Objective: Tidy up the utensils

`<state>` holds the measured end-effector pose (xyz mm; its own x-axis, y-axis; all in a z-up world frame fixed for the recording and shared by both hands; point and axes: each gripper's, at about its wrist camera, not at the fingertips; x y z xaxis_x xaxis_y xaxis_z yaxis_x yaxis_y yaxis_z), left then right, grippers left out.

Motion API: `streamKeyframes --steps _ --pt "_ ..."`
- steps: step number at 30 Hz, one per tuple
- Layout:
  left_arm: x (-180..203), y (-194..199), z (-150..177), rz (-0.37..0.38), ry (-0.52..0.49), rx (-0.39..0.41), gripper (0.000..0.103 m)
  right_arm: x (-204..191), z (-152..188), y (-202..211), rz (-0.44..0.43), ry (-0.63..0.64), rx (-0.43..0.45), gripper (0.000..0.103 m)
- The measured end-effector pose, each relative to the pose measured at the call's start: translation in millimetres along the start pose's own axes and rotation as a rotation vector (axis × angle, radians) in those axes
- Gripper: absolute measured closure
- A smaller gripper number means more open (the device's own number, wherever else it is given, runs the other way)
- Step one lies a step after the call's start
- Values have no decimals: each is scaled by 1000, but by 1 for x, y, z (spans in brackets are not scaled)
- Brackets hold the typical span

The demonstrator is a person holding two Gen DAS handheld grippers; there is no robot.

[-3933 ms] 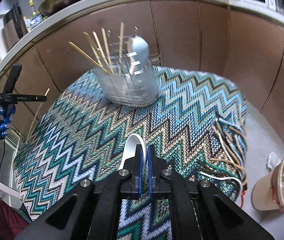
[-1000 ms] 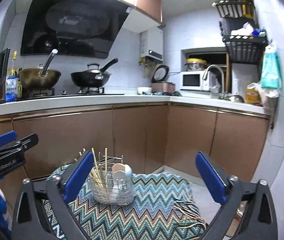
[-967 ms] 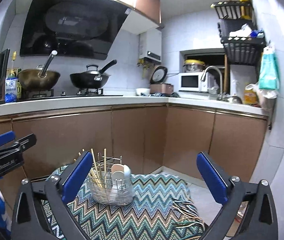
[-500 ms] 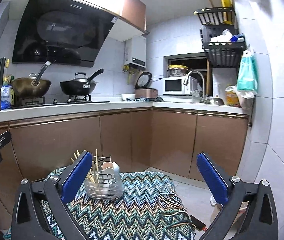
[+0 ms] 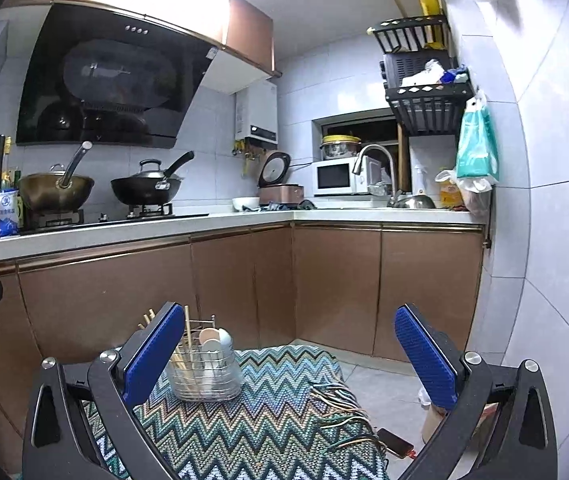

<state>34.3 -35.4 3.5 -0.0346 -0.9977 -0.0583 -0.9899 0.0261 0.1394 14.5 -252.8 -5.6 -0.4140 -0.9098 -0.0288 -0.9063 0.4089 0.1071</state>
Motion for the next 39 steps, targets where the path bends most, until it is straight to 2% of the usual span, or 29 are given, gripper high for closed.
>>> streamKeyframes --steps 9,15,27,39 --pt "-2 8 -2 -13 2 24 10 1 -3 12 51 17 47 0" --pt "-8 17 -5 -19 28 43 10 -7 -8 24 44 59 75 0" --pt "-5 35 -10 -15 35 80 10 -3 -13 43 39 53 108 0" --pt "-4 33 -9 -10 34 69 10 0 -11 45 38 53 112 0"
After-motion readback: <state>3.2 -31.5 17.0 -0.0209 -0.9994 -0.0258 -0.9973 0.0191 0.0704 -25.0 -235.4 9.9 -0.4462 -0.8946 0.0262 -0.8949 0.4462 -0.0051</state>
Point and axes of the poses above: each gripper's, at about its wrist camera, not at the fingertips, and y roughly against the way its jaws point, x to its right, z to its underside, and after that the axes turned 4 degrees about z, right-handed
